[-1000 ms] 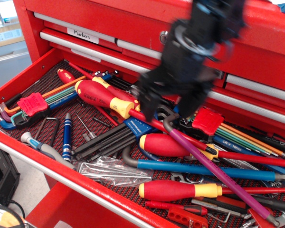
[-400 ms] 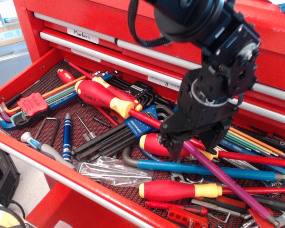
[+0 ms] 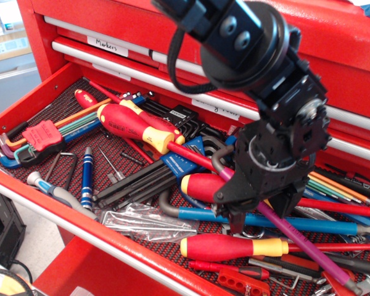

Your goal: Pick up violet Allen key

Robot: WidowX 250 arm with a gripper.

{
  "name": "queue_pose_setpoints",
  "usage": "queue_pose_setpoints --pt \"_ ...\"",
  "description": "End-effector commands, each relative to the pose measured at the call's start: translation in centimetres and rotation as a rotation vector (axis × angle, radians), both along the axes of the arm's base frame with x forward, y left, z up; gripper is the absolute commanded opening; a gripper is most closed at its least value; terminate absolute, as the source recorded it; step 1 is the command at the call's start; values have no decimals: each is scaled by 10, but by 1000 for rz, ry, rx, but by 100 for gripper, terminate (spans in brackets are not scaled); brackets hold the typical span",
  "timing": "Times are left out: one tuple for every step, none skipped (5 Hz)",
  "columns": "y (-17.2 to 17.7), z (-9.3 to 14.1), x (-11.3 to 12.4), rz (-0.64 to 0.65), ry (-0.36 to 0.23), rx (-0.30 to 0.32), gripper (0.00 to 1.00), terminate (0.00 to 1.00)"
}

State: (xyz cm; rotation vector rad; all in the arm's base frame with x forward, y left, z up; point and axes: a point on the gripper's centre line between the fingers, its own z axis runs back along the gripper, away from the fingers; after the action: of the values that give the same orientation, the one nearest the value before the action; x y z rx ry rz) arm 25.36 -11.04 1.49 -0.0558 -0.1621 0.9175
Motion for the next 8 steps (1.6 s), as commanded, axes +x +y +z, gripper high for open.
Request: queue_pose_setpoints --pt "-2 -8 12 -9 -50 -33 100 0" --pt "0 -10 11 -28 -35 -45 0 0" --pt "1 -3 9 -35 -16 -5 0 0" --pt "3 -1 7 -41 -12 -1 0 0" --pt "15 18 7 -54 23 54 0 0" --pt "29 47 13 -22 38 119 0 0" --pt "38 90 22 1 51 273 0 0" --pt "44 119 23 78 53 350 0 0"
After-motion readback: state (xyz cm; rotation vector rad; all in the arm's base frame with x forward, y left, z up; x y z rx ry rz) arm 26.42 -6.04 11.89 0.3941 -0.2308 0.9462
